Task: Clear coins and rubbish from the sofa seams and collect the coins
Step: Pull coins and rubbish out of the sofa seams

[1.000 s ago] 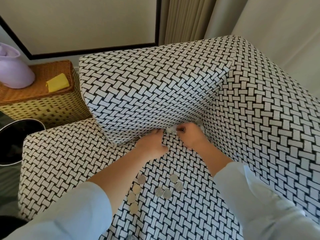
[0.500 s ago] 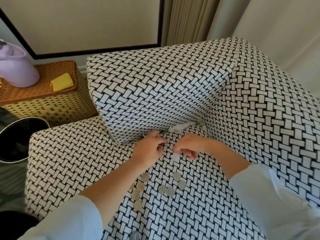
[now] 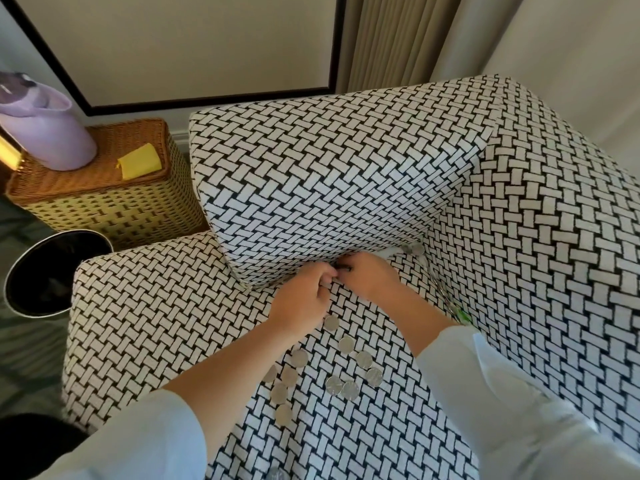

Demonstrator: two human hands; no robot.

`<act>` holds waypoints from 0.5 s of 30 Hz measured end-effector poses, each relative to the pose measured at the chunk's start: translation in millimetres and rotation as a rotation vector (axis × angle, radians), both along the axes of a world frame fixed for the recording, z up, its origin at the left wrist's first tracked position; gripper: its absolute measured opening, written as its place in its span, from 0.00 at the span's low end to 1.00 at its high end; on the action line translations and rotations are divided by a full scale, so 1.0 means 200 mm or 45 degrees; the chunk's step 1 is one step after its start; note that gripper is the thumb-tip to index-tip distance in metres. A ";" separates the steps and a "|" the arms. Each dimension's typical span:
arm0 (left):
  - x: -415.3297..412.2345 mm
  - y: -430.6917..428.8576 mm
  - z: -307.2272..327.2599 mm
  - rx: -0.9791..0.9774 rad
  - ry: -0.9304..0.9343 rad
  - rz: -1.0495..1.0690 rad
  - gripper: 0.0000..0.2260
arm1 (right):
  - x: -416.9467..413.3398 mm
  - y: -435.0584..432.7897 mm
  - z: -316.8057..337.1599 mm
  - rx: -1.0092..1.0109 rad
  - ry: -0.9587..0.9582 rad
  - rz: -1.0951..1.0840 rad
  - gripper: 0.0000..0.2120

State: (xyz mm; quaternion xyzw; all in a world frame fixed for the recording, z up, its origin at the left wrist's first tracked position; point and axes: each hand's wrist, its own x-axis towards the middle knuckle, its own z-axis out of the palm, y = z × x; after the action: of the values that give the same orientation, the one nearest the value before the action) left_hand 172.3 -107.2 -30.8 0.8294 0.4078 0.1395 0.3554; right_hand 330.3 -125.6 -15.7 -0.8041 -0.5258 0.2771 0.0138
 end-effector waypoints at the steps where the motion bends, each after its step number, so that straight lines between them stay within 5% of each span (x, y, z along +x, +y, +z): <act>1: 0.01 0.00 0.01 -0.002 0.055 0.025 0.16 | 0.00 0.01 0.00 0.005 0.019 -0.039 0.12; 5: 0.06 0.03 0.01 0.112 0.384 -0.104 0.27 | 0.01 0.01 -0.02 0.139 0.063 -0.208 0.11; 9: 0.13 0.08 0.00 0.182 0.581 -0.211 0.25 | -0.02 -0.06 -0.08 0.387 0.010 -0.277 0.12; 15: 0.13 0.12 -0.01 0.279 0.667 -0.404 0.24 | 0.04 -0.10 -0.10 0.511 0.429 -0.575 0.13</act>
State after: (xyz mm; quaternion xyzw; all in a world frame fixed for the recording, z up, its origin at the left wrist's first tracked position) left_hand 198.6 -82.8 -33.6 0.9237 0.3336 -0.0925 0.1642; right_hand 337.7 -145.6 -36.4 -0.8244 -0.3688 0.2870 0.3195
